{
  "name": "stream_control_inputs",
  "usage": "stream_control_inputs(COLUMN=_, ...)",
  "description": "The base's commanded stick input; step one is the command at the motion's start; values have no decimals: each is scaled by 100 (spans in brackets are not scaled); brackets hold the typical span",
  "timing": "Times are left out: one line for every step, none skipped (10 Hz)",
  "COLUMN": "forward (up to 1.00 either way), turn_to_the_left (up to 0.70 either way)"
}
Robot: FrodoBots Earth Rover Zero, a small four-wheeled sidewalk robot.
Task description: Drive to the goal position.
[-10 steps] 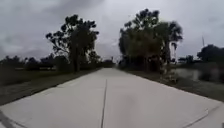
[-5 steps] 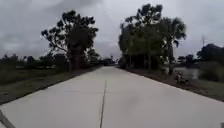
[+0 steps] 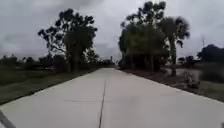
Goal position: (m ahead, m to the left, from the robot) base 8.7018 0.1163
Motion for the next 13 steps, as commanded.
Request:
stream_control_inputs(forward=85, turn_to_the_left=0)
stream_control_inputs(forward=85, turn_to_the_left=0)
stream_control_inputs(forward=85, turn_to_the_left=0)
stream_control_inputs(forward=85, turn_to_the_left=0)
stream_control_inputs(forward=85, turn_to_the_left=0)
stream_control_inputs(forward=85, turn_to_the_left=0)
stream_control_inputs(forward=85, turn_to_the_left=0)
stream_control_inputs(forward=85, turn_to_the_left=0)
stream_control_inputs(forward=85, turn_to_the_left=0)
stream_control_inputs(forward=85, turn_to_the_left=0)
stream_control_inputs(forward=85, turn_to_the_left=0)
stream_control_inputs(forward=85, turn_to_the_left=23)
stream_control_inputs(forward=85, turn_to_the_left=34)
